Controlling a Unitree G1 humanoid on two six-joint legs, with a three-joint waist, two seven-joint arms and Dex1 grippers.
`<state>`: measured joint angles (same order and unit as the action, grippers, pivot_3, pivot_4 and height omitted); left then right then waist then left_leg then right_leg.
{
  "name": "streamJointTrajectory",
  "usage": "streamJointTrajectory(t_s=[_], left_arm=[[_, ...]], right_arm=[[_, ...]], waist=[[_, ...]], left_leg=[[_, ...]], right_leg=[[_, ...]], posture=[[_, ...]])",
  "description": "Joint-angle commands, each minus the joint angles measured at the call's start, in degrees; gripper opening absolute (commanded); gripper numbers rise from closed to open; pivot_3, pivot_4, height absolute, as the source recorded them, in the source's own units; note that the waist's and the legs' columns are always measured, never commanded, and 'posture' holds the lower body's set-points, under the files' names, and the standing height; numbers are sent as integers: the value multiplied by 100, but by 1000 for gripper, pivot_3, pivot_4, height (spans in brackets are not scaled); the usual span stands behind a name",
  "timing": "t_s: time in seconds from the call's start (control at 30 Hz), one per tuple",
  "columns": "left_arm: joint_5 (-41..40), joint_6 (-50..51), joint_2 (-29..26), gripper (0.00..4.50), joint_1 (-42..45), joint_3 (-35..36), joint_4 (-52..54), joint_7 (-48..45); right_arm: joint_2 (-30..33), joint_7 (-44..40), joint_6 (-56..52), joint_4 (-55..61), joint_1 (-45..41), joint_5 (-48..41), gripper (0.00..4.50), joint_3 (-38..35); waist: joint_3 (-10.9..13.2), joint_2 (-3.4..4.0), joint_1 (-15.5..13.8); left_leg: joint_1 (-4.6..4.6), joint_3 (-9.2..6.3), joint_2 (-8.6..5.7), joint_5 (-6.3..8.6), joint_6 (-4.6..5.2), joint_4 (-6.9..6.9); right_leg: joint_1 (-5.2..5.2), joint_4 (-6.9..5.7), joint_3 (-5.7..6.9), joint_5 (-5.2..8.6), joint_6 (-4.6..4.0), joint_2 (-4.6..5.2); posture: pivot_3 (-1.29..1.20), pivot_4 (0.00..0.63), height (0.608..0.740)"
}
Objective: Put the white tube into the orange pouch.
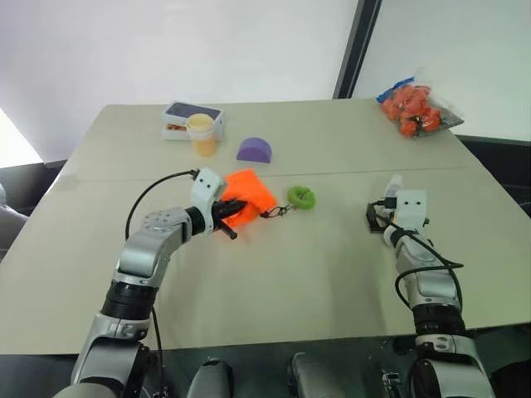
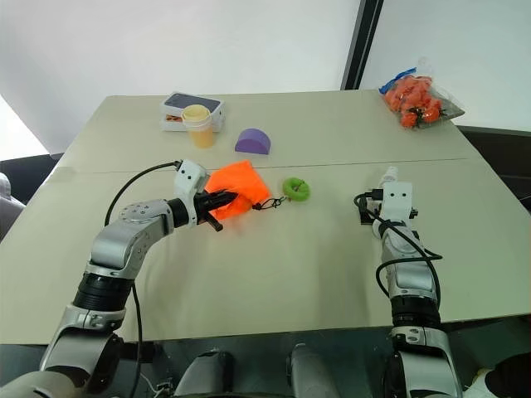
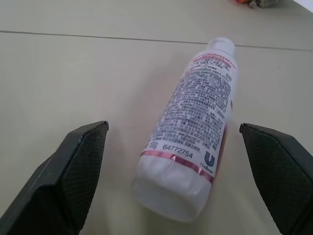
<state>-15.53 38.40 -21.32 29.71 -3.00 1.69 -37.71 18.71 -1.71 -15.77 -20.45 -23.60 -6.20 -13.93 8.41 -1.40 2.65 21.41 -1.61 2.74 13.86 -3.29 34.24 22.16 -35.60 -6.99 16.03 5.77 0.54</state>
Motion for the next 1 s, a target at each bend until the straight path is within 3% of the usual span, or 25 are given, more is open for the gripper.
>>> streamJointTrajectory(t_s=[0.03, 0.23, 0.57, 0.73, 0.87, 1.0], left_arm=[[-69, -28, -81, 0, -18, 128, 169, 43], [-95, -49, -132, 0, -50, 163, 160, 90], [-144, -87, -113, 0, 2, 230, 8, 88], [-290, -61, -87, 0, 44, 366, -114, 45], [-391, -35, -173, 0, 119, 416, -204, -70], [-477, -31, -283, 0, 171, 378, -222, -247]], right_arm=[[-47, 167, 113, -20, -141, -102, 3923, -206], [-80, 190, 212, 64, -128, -75, 1209, -133], [72, -147, 380, 914, 234, 1, 1119, 124], [449, -1802, 427, 2290, 927, -469, 1119, 725], [929, -3203, -142, 3707, 1889, -1343, 1119, 1128], [1054, -3623, -655, 4452, 2240, -1698, 1119, 1616]], waist=[[0, 0, 3], [-1, 2, 24], [0, 3, 112], [0, 5, 143], [-1, 6, 110], [-1, 0, 132]], left_leg=[[0, 0, 0, 0, 0, 0], [-2, 0, 0, 0, 0, 0], [0, -1, 0, 0, 0, -2], [-2, -1, 0, 0, 0, -2], [-4, -8, 1, 0, 0, -3], [-2, -10, -2, 0, 0, -2]], right_leg=[[0, 0, 0, 0, 0, 0], [1, -4, 0, 0, 0, 0], [2, -5, 0, 1, 4, 0], [2, -6, 0, 1, 7, -1], [0, -20, 4, 8, 18, -2], [-1, -22, 5, 17, 26, 0]], posture=[[0, 150, 723], [0, 150, 723], [0, 150, 723], [0, 150, 723], [0, 150, 723], [0, 150, 723]])
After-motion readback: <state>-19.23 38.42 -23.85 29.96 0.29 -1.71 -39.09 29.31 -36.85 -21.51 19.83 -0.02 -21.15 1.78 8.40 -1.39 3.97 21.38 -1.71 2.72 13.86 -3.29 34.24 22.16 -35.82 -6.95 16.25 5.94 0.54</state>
